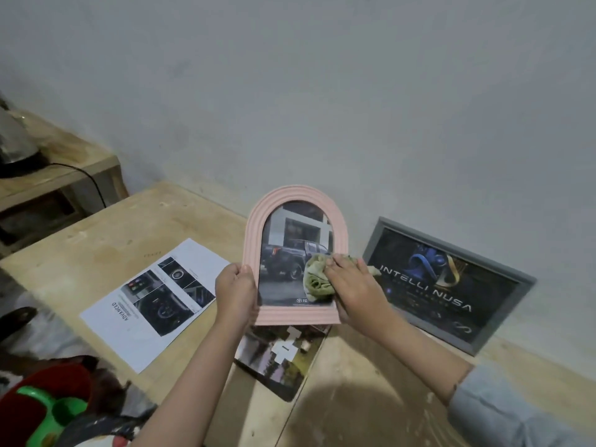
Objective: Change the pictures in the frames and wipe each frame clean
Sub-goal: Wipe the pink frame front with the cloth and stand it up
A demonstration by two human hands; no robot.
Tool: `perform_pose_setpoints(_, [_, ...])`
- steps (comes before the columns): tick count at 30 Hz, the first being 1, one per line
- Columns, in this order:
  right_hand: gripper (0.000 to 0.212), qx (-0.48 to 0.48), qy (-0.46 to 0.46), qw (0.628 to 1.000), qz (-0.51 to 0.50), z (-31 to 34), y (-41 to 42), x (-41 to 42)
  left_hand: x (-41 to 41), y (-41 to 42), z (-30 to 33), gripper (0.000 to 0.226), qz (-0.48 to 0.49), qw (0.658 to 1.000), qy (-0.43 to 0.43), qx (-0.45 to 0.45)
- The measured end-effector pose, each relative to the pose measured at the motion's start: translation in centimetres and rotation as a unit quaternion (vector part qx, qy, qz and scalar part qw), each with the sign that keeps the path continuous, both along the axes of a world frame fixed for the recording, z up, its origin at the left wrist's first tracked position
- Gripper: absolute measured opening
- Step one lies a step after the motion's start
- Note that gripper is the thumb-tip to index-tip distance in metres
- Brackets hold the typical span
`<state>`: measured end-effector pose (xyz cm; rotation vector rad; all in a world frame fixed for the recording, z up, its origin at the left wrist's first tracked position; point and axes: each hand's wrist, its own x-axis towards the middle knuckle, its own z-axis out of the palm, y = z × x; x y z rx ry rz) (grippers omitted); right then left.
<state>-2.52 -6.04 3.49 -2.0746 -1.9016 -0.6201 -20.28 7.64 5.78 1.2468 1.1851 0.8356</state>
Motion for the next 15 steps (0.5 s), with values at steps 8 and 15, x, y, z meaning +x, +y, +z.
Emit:
perform_pose_setpoints(8, [0.012,-0.194,0.328,0.924,-0.008,3.4,-5.9,-1.3,1.1,-1.7,0.1,0.028,-0.045,0.992,0.055,0.105])
perform_pose_setpoints(15, [0.05,0.041,0.155,0.985,-0.068,9.3,-6.5,3.7,2.2,-5.5,1.0,0.034,-0.115,0.984,0.055,0.123])
